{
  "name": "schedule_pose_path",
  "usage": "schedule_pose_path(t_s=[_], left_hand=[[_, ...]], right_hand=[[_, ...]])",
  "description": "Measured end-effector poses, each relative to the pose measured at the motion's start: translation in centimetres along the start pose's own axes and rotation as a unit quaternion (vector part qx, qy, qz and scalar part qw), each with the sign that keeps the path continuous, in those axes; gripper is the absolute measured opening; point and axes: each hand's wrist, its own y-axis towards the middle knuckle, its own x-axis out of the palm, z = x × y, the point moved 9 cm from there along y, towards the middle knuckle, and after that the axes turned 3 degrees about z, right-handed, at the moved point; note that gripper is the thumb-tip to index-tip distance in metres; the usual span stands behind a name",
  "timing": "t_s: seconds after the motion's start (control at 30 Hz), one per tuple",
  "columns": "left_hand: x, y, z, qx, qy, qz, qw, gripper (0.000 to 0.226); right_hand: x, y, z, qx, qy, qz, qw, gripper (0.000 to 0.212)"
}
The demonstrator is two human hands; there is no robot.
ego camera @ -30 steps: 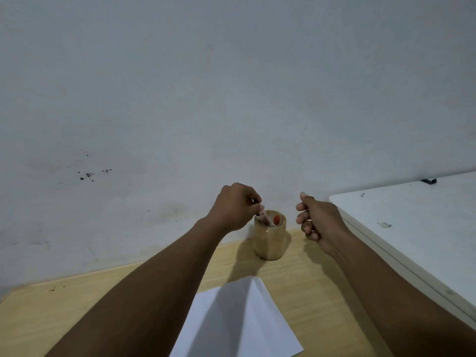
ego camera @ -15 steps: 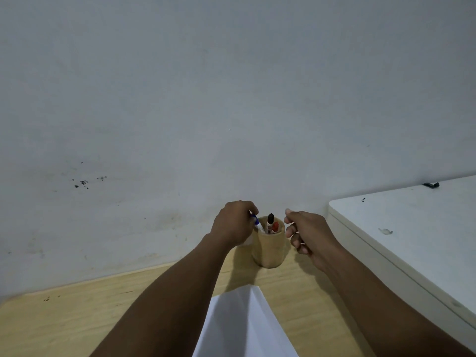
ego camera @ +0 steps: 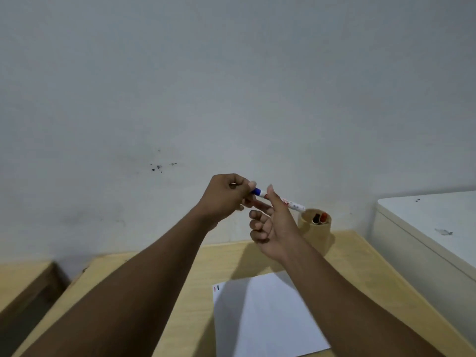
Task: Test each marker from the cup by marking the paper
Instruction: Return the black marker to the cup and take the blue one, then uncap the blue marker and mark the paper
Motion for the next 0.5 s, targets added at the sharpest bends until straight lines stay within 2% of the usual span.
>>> schedule_pose_path(t_s=[0.07,0.13,0.2,0.33,0.4,0.5], left_hand=[[-2.2,-1.7,-1.9,-0.028,-0.027,0.015,0.999,0.024],[-4.2,-3.3,-4.0,-0.053,-0.049,0.032,0.997,0.021],[-5.5,-4.8,-6.2,-0.078,-0.087,0.046,0.992,0.017],[-8.8,-7.6,-12.1,-0.156,-0.199,0.099,0.962,0.03],[-10.9,-9.1,-15.0,-0.171,-0.123,0.115,0.971,0.025],[-10.8,-10.1,-17.2,-0.145,0.096,0.071,0.982,0.016]], right_hand=[[1.5,0.1,1.1,-0.01,0.031,0.015,0.999,0.04],[2.8,0.0,2.2,-0.021,0.013,0.013,1.0,0.028],[3.8,-0.1,3.3,-0.04,-0.044,-0.005,0.998,0.024],[3.0,-0.3,3.1,-0.09,-0.108,-0.015,0.99,0.02],[1.4,-0.1,2.2,-0.108,-0.148,-0.016,0.983,0.019],[-0.1,-0.1,3.3,-0.105,-0.274,-0.026,0.956,0.016]])
